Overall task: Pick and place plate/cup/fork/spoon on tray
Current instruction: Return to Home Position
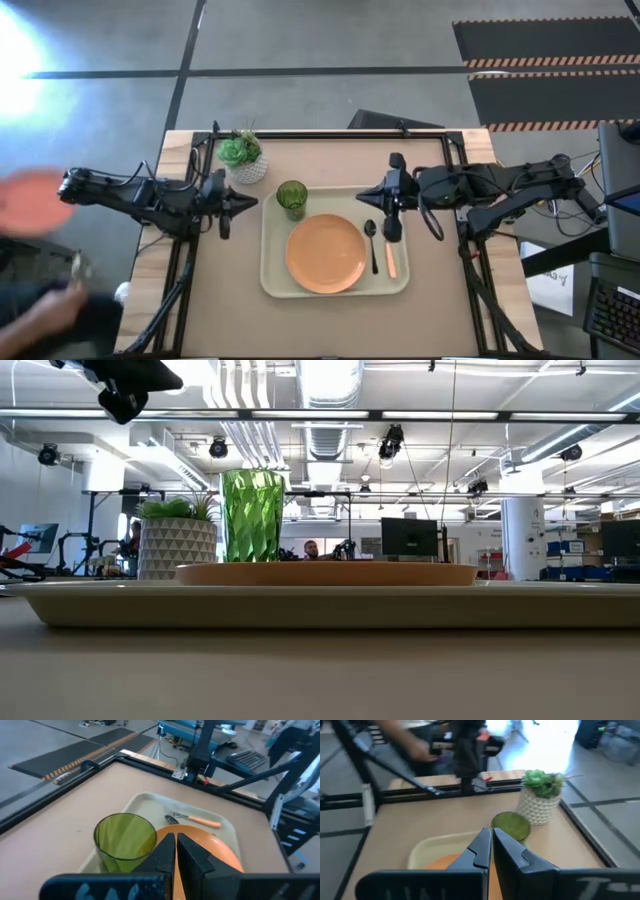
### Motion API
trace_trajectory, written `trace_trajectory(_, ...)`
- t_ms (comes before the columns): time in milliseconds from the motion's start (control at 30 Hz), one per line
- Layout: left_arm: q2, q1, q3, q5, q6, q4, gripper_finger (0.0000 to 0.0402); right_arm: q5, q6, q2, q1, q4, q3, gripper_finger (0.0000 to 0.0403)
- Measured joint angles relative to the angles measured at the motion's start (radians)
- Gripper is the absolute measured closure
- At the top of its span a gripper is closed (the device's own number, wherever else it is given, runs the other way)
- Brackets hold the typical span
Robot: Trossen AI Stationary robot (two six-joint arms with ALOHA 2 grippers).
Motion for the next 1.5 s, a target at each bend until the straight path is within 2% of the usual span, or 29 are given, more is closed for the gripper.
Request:
trace_trajectory(200,-0.047,-0.001,-0.003,0.028,0.0,-0.037,0.0402,-0.082,-0.018,-0.011,0.0,-0.006,0.0,0.0394)
trace_trajectory(467,-0.112,-0.001,0.005,0.053,-0.001,-0.104,0.0402,-0.085,-0.113,-0.069,0.0,-0.007,0.0,0.0394)
trace_trajectory(567,-0.154,0.0,0.006,0.084,-0.035,-0.121,0.0402,-0.094,-0.01,-0.106,0.0,-0.018,0.0,0.0394)
trace_trajectory(633,-0.184,-0.001,0.002,0.122,-0.044,-0.12,0.0402,-0.138,0.09,-0.137,0.0,-0.045,0.0,0.0394)
trace_trajectory(700,-0.212,0.0,-0.001,0.2,-0.02,-0.122,0.0402,-0.18,0.116,-0.164,0.0,-0.072,0.0,0.0394)
trace_trajectory(767,-0.239,0.0,-0.001,0.283,0.023,-0.113,0.0402,-0.242,0.071,-0.184,0.0,-0.073,0.001,0.0394)
trace_trajectory(867,-0.268,0.0,-0.003,0.377,0.112,-0.121,0.0402,-0.404,-0.011,-0.197,0.0,-0.073,0.001,0.0394)
trace_trajectory(1067,-0.339,0.0,-0.014,0.488,0.295,-0.119,0.0402,-0.691,-0.171,-0.203,0.0,-0.076,0.0,0.0394)
trace_trajectory(1133,-0.371,0.0,-0.023,0.488,0.317,-0.138,0.0402,-0.724,-0.186,-0.206,0.0,-0.084,0.0,0.0394)
trace_trajectory(1300,-0.471,0.0,-0.04,0.48,0.315,-0.246,0.0402,-0.728,-0.18,-0.232,-0.001,-0.153,-0.009,0.0394)
trace_trajectory(1433,-0.582,0.0,-0.082,0.479,0.314,-0.244,0.0402,-0.728,-0.191,-0.287,-0.008,-0.143,-0.039,0.0394)
trace_trajectory(1500,-0.582,0.0,-0.107,0.473,0.315,-0.226,0.0402,-0.727,-0.2,-0.328,-0.009,-0.116,-0.064,0.0394)
